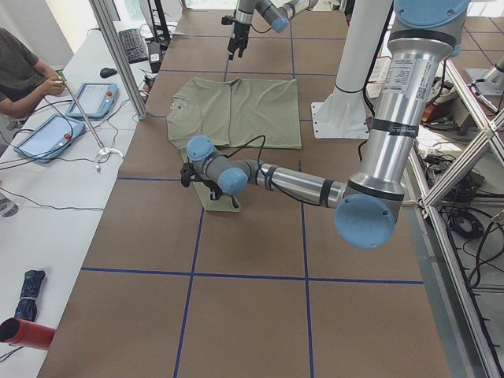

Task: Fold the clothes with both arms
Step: 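Fold the sleeve toward the collar with the left gripper while the right withdraws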

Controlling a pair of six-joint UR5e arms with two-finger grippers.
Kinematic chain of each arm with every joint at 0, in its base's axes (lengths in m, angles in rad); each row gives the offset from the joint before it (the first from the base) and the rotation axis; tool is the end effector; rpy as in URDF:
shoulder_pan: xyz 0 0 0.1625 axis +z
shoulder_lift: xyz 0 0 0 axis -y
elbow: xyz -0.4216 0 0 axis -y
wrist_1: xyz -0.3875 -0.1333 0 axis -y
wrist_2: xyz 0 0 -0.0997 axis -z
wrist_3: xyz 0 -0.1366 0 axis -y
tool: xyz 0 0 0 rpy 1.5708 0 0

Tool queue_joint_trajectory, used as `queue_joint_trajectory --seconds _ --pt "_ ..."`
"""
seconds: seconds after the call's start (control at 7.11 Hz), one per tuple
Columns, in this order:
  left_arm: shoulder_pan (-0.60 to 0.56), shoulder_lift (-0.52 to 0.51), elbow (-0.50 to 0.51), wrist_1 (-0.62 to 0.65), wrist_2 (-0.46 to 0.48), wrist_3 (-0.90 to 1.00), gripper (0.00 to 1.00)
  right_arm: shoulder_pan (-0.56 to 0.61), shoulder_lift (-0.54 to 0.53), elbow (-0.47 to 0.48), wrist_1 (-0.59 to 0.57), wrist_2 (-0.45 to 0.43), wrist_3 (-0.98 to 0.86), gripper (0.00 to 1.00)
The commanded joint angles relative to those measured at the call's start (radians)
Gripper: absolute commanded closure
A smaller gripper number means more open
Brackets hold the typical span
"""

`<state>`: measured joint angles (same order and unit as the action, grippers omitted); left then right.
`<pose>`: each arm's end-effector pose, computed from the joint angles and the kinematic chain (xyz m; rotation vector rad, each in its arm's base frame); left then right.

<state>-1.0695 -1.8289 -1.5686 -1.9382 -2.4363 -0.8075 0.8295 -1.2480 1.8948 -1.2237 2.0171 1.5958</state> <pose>0.2699 -0.5535 0.4858 -0.0462 1.0154 -0.0098 -0.3507 -0.4932 0.3124 0.0064 -1.0716 0.5511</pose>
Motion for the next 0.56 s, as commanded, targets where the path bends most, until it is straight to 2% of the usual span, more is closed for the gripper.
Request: queue_joint_trajectory --seconds 0.0,0.14,0.28,0.42 --pt "0.102 -0.224 -0.013 0.002 -0.01 -0.274 1.0 0.15 -0.097 0.007 0.001 0.133 -0.18 0.0" --pt "0.158 -0.322 0.024 -0.01 0.017 -0.406 1.0 0.219 -0.132 -0.005 -0.005 0.173 -0.294 0.0" --pt "0.192 -0.478 0.118 -0.039 0.081 -0.526 1.0 0.282 -0.175 -0.011 -0.005 0.21 -0.386 0.0" --pt "0.235 -0.63 0.262 -0.104 0.171 -0.649 1.0 0.322 -0.207 -0.017 -0.005 0.248 -0.466 0.0"
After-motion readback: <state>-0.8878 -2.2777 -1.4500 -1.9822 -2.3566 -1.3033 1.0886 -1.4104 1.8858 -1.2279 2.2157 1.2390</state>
